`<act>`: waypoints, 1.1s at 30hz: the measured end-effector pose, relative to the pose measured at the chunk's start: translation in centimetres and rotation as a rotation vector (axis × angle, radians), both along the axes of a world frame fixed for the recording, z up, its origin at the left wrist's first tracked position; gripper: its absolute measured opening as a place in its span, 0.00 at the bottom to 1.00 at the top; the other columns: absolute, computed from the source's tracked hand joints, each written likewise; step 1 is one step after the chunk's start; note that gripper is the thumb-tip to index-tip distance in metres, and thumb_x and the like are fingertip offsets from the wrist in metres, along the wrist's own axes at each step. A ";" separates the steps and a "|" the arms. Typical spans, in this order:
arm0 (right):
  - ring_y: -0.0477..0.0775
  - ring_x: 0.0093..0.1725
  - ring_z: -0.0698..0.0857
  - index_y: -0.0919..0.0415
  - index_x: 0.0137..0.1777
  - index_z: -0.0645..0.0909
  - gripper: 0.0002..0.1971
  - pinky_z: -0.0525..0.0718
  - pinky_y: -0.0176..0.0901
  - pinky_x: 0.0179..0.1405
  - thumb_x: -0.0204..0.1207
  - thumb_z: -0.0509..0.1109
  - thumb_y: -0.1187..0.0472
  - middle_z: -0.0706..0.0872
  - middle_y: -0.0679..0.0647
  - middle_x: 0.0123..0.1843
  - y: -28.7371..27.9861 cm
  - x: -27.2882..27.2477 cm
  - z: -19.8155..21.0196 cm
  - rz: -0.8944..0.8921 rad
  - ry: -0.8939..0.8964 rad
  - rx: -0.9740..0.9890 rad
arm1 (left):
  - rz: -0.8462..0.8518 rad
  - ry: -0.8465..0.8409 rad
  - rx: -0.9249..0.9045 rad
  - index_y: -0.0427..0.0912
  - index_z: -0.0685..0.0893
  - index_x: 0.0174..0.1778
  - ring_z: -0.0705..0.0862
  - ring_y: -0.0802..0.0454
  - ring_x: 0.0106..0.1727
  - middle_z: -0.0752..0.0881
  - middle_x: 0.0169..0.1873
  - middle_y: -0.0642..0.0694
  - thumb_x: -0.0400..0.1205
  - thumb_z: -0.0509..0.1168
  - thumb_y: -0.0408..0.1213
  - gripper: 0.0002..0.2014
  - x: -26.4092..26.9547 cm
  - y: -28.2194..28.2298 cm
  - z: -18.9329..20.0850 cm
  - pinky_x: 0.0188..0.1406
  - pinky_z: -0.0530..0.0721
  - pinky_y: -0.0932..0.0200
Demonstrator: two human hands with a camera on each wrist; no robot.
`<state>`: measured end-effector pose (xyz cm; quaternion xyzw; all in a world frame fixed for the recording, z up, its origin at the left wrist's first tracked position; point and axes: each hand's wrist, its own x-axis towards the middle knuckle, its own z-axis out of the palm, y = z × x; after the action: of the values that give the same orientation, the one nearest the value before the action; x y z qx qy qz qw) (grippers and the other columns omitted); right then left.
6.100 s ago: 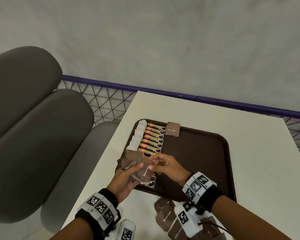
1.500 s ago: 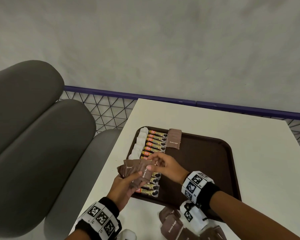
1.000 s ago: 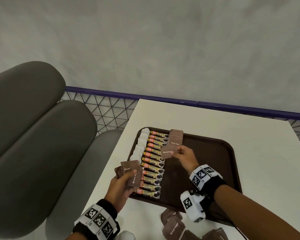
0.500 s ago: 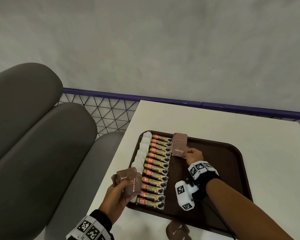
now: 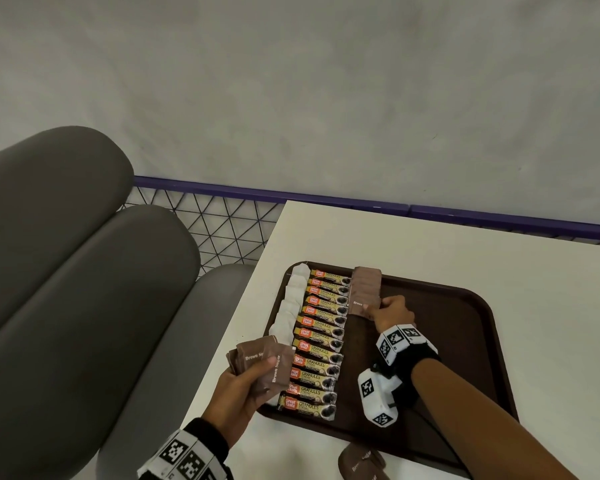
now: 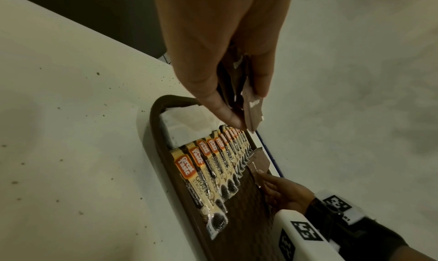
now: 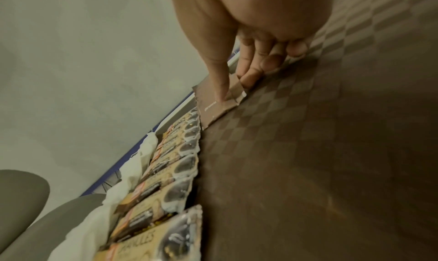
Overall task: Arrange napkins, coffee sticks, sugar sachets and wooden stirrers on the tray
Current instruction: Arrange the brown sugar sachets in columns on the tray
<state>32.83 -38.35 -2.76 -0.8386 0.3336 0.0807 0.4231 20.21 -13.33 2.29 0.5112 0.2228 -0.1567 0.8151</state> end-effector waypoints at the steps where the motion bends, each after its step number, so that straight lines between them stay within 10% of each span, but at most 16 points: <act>1: 0.64 0.65 0.74 0.58 0.57 0.73 0.20 0.72 0.54 0.66 0.70 0.74 0.51 0.79 0.60 0.61 0.0 -0.2 0.1 0.023 -0.021 -0.032 | -0.004 -0.002 0.009 0.39 0.81 0.60 0.88 0.39 0.55 0.90 0.50 0.38 0.77 0.67 0.27 0.16 -0.1 0.0 0.0 0.46 0.89 0.50; 6: 0.60 0.63 0.73 0.58 0.56 0.75 0.14 0.72 0.50 0.62 0.73 0.70 0.57 0.81 0.55 0.57 0.7 -1.8 1.7 0.196 -0.209 -0.154 | -0.012 -0.021 0.040 0.40 0.79 0.61 0.87 0.39 0.56 0.89 0.52 0.38 0.74 0.70 0.31 0.19 -0.5 -0.7 0.5 0.47 0.88 0.49; 10: 0.54 0.55 0.80 0.52 0.43 0.78 0.05 0.79 0.40 0.53 0.74 0.71 0.61 0.83 0.49 0.46 2.7 -3.8 3.6 0.511 -0.256 0.229 | -0.015 -0.042 0.054 0.40 0.78 0.61 0.87 0.41 0.55 0.89 0.51 0.39 0.76 0.68 0.30 0.17 -0.9 -1.5 1.1 0.45 0.87 0.52; 18: 0.44 0.44 0.82 0.63 0.55 0.81 0.12 0.79 0.34 0.52 0.72 0.72 0.69 0.82 0.49 0.41 5.5 -7.0 6.7 0.885 -0.072 0.590 | -0.054 -0.054 0.049 0.38 0.77 0.66 0.88 0.42 0.55 0.89 0.54 0.37 0.71 0.72 0.35 0.26 -1.7 -2.5 1.4 0.42 0.88 0.54; 26: 0.37 0.33 0.78 0.63 0.50 0.83 0.06 0.74 0.24 0.29 0.75 0.68 0.71 0.81 0.48 0.38 3.3 -7.2 6.8 0.809 -0.079 0.550 | -0.044 -0.035 -0.078 0.37 0.80 0.62 0.89 0.40 0.52 0.89 0.53 0.33 0.82 0.60 0.30 0.13 -1.7 -2.4 1.7 0.54 0.86 0.47; 33: 0.44 0.31 0.75 0.59 0.38 0.81 0.06 0.71 0.31 0.29 0.73 0.70 0.70 0.81 0.52 0.35 -0.2 -5.0 3.8 0.185 -0.251 0.430 | 0.067 -0.009 -0.062 0.37 0.82 0.56 0.86 0.39 0.52 0.89 0.48 0.35 0.81 0.62 0.28 0.09 -1.5 -1.8 0.8 0.40 0.91 0.52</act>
<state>27.79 -38.58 1.06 -0.7597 0.1754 0.0834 0.6206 18.68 -15.08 3.08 0.4789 0.2309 -0.1339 0.8363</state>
